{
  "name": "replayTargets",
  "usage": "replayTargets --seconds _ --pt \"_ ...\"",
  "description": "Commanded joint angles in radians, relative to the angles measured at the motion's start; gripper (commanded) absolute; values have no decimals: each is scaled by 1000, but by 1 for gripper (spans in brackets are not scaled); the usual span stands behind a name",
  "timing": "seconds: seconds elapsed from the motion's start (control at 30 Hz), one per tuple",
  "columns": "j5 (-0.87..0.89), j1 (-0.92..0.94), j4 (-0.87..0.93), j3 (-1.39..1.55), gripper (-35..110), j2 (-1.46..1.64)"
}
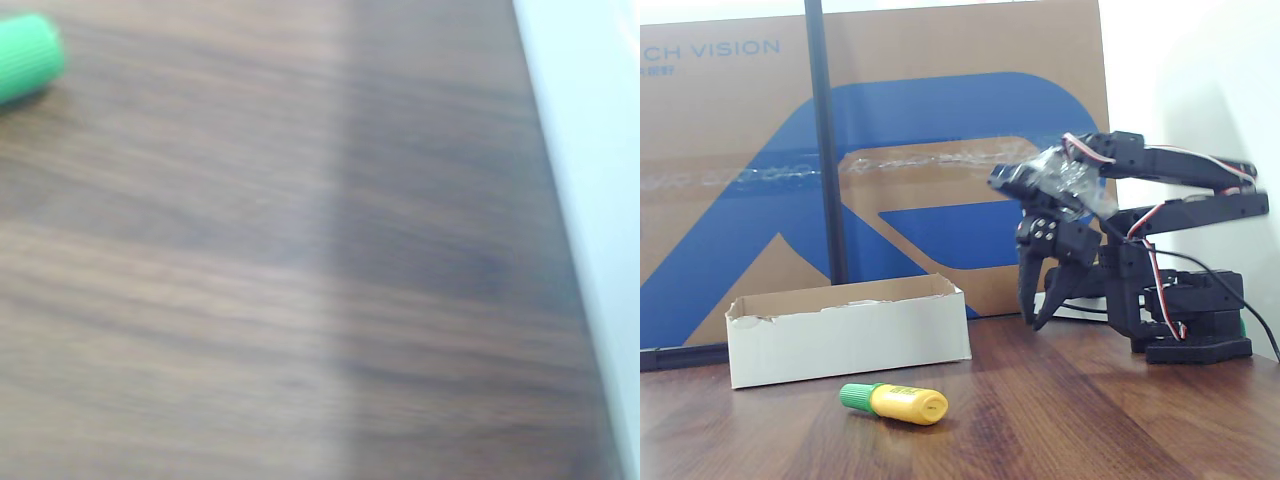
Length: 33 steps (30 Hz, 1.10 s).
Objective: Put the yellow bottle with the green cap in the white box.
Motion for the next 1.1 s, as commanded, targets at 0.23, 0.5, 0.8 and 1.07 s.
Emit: replayTargets --seconds 0.23,0.5,0.8,1.07 --pt "11 -31 -81 -245 0 -275" --pt "37 -97 -91 -454 0 -497" --pt "41 -160 -144 -647 0 -729" --pt "-74 -281 -354 -706 4 -896"
